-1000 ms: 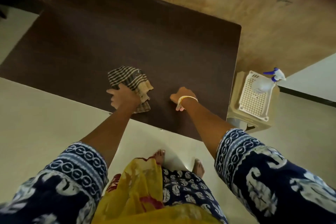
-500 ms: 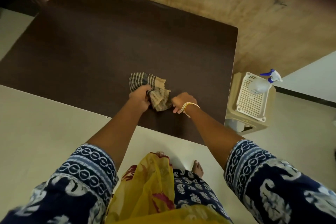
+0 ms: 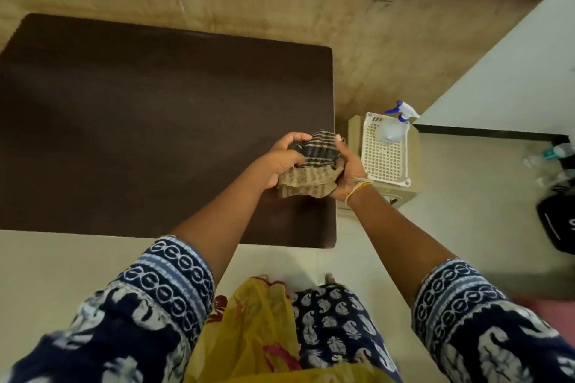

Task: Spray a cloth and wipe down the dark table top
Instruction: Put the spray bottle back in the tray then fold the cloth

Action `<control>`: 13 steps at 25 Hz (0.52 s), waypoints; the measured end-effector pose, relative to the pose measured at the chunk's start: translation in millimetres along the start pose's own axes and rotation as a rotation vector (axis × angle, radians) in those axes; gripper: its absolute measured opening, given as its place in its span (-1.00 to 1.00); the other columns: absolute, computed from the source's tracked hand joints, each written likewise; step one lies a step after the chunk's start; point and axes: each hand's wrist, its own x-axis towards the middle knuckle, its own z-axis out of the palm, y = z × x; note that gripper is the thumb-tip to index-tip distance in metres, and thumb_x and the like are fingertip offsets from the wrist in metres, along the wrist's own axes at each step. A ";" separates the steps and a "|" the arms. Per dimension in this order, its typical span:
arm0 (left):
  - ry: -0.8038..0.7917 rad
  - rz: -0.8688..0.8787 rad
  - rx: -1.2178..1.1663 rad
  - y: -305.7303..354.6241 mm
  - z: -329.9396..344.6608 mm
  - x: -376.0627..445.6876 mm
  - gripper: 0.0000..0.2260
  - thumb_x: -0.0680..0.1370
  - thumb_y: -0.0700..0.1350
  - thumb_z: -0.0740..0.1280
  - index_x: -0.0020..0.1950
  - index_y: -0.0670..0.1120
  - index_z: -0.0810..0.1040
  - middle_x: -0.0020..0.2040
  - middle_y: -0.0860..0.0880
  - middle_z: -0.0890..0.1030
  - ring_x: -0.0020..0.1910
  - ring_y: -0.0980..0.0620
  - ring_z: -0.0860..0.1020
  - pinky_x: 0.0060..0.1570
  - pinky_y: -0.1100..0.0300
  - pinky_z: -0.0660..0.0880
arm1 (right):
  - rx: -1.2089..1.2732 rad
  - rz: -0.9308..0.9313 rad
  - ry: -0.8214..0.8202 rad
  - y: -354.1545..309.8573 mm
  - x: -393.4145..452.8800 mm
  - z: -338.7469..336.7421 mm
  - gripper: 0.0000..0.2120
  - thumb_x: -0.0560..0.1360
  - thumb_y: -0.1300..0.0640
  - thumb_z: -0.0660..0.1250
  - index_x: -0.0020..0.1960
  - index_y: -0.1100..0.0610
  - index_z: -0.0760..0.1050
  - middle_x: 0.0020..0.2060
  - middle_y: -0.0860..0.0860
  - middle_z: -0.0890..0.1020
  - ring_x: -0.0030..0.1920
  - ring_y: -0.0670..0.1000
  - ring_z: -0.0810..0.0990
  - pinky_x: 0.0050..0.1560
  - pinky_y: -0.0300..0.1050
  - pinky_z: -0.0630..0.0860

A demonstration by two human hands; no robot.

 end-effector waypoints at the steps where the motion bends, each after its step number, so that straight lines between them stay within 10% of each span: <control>1: -0.025 0.011 0.021 0.6 12.3 7.0 -0.41 0.46 -0.45 0.22 0.30 0.15 0.46 0.25 -0.10 0.45 0.19 -0.12 0.53 0.04 -0.07 0.61 | -0.012 -0.061 0.009 -13.3 -7.9 -9.9 -0.52 0.52 -0.09 0.32 0.29 0.21 0.50 0.17 0.26 0.62 0.17 0.27 0.61 0.24 0.26 0.48; 5: -0.046 -0.117 -0.019 6.3 75.3 36.7 -0.45 0.47 -0.32 0.38 0.41 0.01 0.39 0.18 -0.18 0.56 0.02 -0.12 0.63 -0.10 -0.02 0.63 | -0.035 -0.149 0.110 -64.9 -30.4 -57.4 -0.85 0.55 0.23 0.27 0.08 0.22 0.55 -0.10 0.20 0.71 -0.07 0.20 0.69 0.04 0.19 0.56; 13: 0.099 -0.139 -0.347 21.8 203.9 108.7 -0.89 0.45 -0.12 0.49 -0.07 -0.07 0.61 -0.25 -0.03 0.68 -0.19 0.00 0.61 -0.18 0.15 0.54 | 0.233 -0.244 0.158 -156.0 -47.6 -180.1 -0.46 0.47 0.17 0.38 0.43 0.20 0.38 0.27 0.25 0.54 0.28 0.27 0.52 0.28 0.29 0.44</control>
